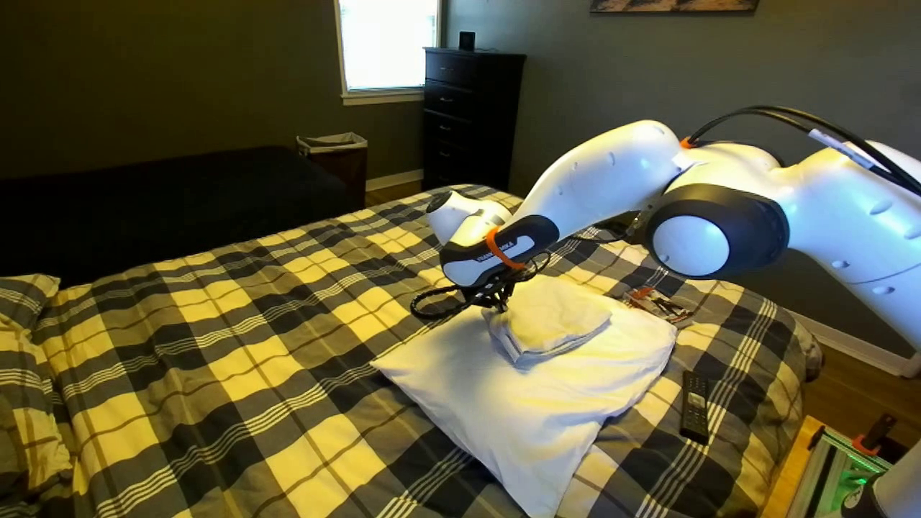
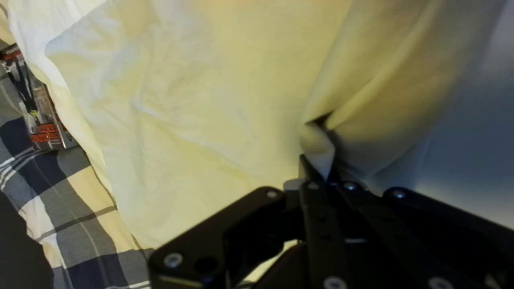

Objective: Fold the towel

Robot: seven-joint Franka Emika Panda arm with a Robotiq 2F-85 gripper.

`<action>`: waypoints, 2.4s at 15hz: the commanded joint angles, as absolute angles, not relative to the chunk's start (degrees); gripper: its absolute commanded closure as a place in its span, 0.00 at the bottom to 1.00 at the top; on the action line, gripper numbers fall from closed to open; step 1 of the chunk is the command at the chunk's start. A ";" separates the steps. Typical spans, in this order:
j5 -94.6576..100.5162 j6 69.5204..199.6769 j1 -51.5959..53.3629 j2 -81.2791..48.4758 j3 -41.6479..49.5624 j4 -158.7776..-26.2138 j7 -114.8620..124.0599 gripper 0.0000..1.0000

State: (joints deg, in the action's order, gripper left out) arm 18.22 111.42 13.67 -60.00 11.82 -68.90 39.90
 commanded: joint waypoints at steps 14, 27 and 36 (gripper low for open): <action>21.44 141.07 13.64 -41.48 16.54 -103.81 48.67 0.99; 26.68 141.10 12.43 -35.64 21.00 -113.25 53.66 0.99; 28.51 141.14 11.01 -35.74 22.37 -113.95 54.99 0.99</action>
State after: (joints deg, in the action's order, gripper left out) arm 26.92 140.01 11.69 -36.85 22.23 -112.12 53.22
